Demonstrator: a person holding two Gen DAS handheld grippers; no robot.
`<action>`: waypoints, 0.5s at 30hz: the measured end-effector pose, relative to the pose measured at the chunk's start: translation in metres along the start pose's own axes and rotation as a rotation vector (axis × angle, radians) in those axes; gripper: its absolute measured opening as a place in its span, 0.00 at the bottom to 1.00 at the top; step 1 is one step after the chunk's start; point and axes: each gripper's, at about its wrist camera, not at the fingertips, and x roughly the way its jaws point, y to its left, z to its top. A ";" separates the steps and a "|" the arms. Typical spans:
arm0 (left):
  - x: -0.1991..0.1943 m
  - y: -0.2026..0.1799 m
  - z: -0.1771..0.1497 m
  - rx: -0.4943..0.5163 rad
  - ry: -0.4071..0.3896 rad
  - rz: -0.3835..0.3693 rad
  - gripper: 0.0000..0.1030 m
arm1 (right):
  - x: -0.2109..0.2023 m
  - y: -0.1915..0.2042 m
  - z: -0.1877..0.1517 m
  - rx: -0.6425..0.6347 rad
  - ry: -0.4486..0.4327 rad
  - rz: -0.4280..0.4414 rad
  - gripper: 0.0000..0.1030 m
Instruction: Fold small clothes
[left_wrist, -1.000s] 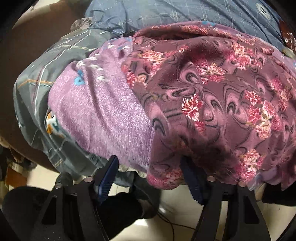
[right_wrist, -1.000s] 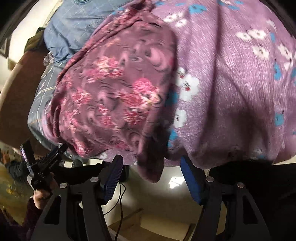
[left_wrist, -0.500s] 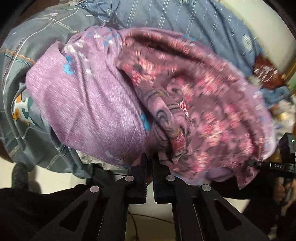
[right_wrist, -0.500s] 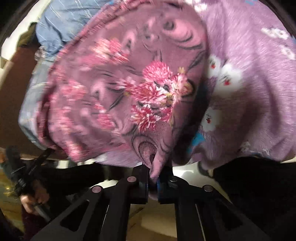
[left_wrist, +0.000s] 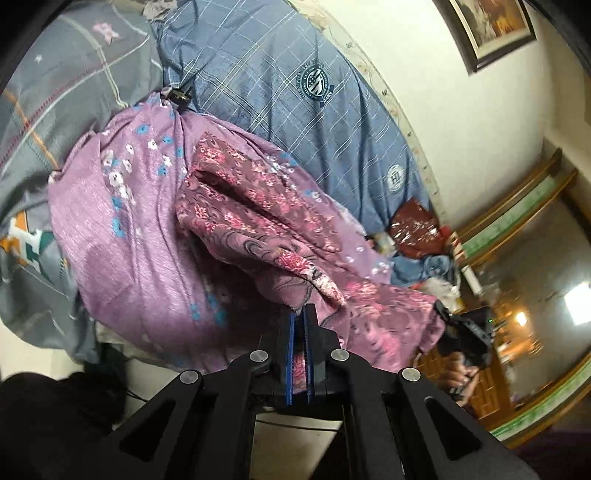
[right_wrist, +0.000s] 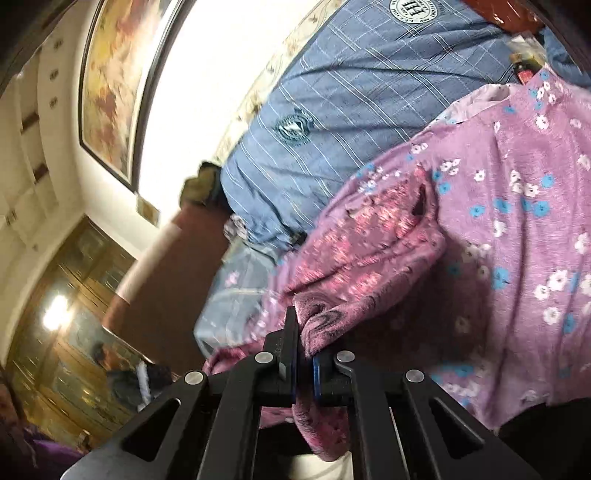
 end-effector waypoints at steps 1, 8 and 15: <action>-0.002 0.001 0.003 -0.011 -0.004 -0.017 0.02 | 0.003 0.002 0.003 0.000 -0.003 0.004 0.04; 0.042 0.013 0.063 -0.039 -0.083 -0.050 0.02 | 0.027 0.015 0.061 -0.028 -0.058 -0.019 0.04; 0.105 0.039 0.167 -0.106 -0.138 0.025 0.02 | 0.101 -0.022 0.138 0.066 -0.111 -0.092 0.04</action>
